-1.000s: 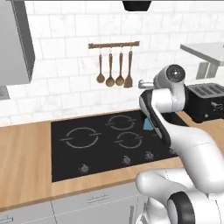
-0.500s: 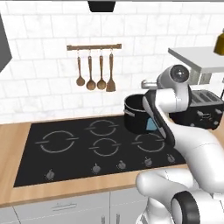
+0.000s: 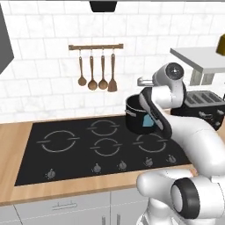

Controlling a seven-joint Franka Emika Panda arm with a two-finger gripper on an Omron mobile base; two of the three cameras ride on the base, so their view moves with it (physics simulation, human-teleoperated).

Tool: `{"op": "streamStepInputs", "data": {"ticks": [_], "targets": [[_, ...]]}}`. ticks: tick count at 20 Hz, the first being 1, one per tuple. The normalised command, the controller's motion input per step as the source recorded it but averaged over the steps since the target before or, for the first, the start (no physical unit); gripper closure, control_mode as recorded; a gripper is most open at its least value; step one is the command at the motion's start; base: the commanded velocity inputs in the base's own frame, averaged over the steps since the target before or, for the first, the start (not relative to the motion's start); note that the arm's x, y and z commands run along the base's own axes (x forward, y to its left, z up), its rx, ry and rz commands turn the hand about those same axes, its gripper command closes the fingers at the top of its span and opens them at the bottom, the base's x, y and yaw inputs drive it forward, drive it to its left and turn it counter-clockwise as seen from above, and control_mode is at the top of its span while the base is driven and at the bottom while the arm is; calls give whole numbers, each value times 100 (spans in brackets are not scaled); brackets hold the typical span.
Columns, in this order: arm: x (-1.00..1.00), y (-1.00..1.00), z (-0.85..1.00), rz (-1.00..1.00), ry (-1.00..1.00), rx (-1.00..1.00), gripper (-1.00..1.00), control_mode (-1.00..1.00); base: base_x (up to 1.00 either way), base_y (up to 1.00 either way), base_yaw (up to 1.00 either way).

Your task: Put the squash and corn in the pot. Retrieve the spatula and lightly stir the vegetables in the pot.

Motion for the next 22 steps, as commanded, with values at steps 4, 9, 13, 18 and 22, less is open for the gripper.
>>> {"op": "streamStepInputs", "data": {"ticks": [4, 9, 13, 18, 22], "targets": [[100, 0, 0, 1, 0, 0, 100, -100, 0, 0, 0], [97, 0, 0, 0, -3, 0, 100, -100, 0, 0, 0], [91, 0, 0, 0, -2, 0, 100, -100, 0, 0, 0], [77, 0, 0, 0, -3, 0, 100, -100, 0, 0, 0], [72, 0, -3, 0, 0, 0, 100, -100, 0, 0, 0]]}}
